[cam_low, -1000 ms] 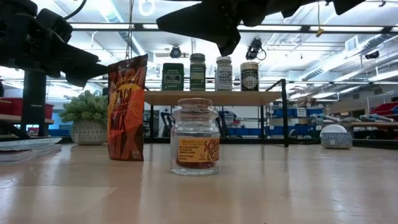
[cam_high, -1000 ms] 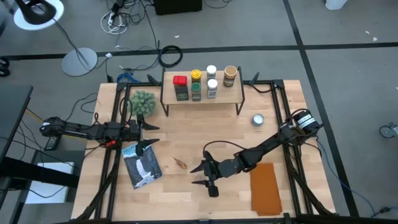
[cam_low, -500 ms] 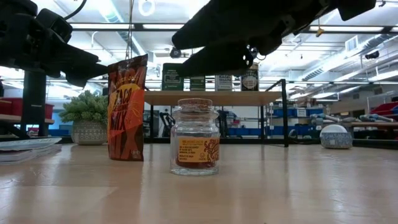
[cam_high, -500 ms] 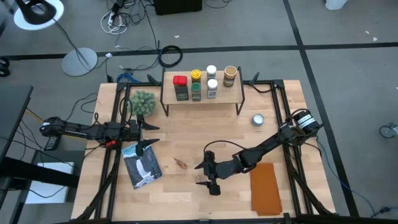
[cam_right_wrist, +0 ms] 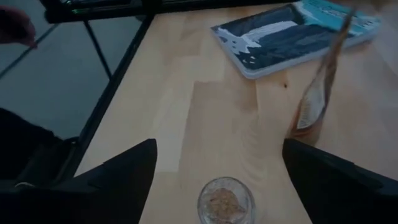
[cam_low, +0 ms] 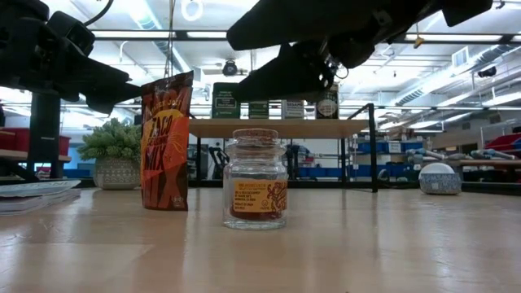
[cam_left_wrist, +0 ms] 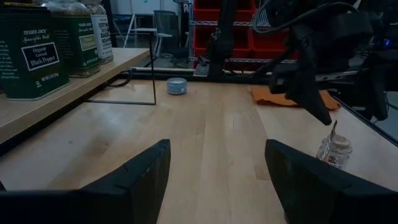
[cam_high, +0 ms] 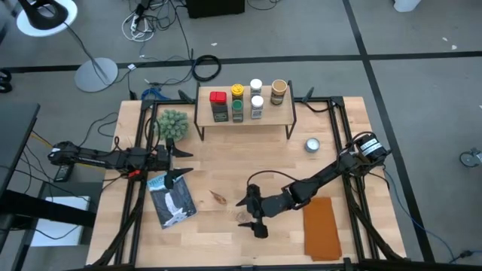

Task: Shelf spices
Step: Put the brown seasoning bottle on the shelf

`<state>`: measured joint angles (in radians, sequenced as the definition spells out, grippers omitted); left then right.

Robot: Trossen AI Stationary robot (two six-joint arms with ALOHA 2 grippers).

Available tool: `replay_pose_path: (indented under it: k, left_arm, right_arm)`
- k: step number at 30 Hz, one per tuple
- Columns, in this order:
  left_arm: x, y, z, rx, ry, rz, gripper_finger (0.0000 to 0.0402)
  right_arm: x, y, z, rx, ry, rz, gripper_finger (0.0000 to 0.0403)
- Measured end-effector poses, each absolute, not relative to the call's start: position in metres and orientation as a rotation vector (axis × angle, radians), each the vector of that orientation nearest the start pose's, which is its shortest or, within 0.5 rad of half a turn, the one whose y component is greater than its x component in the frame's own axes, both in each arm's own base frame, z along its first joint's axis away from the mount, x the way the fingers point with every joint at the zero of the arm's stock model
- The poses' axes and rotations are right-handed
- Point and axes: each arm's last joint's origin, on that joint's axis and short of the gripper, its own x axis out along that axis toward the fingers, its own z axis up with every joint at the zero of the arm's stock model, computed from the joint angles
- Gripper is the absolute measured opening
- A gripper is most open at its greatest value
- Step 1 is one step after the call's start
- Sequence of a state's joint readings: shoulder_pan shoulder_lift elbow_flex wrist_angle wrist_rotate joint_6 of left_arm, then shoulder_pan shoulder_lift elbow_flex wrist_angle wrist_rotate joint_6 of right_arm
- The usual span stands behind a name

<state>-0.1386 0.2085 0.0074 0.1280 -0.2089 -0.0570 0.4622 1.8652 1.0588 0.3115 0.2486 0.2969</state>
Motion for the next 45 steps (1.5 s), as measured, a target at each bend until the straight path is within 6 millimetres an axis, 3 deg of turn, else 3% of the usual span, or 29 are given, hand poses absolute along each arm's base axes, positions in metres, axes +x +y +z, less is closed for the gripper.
replay_pose_path:
  k: [6,11,16,22,31,45]
  left_arm:
    - [0.109,-0.009,0.161,-0.045,0.070,0.073,0.0267]
    - [0.109,-0.009,0.161,-0.044,0.070,0.072,0.0267]
    - [0.109,-0.009,0.161,-0.045,0.070,0.072,0.0267]
    - [0.109,-0.009,0.161,-0.045,0.070,0.071,0.0267]
    - [0.110,-0.009,0.165,-0.051,0.032,0.074,0.0267]
    - [0.110,-0.009,0.164,-0.050,0.041,0.071,0.0267]
  right_arm:
    - [0.366,0.174,0.195,0.080,0.479,0.161,0.0341]
    - [0.375,0.172,0.215,-0.034,0.587,0.140,0.0333]
    - [0.378,0.164,0.219,-0.028,0.664,0.154,0.0321]
    - [0.386,0.167,0.206,0.009,0.699,0.202,0.0303]
    - [0.404,0.180,0.168,-0.022,0.835,0.262,0.0278]
    - [0.396,0.178,0.155,-0.029,0.971,0.244,0.0268]
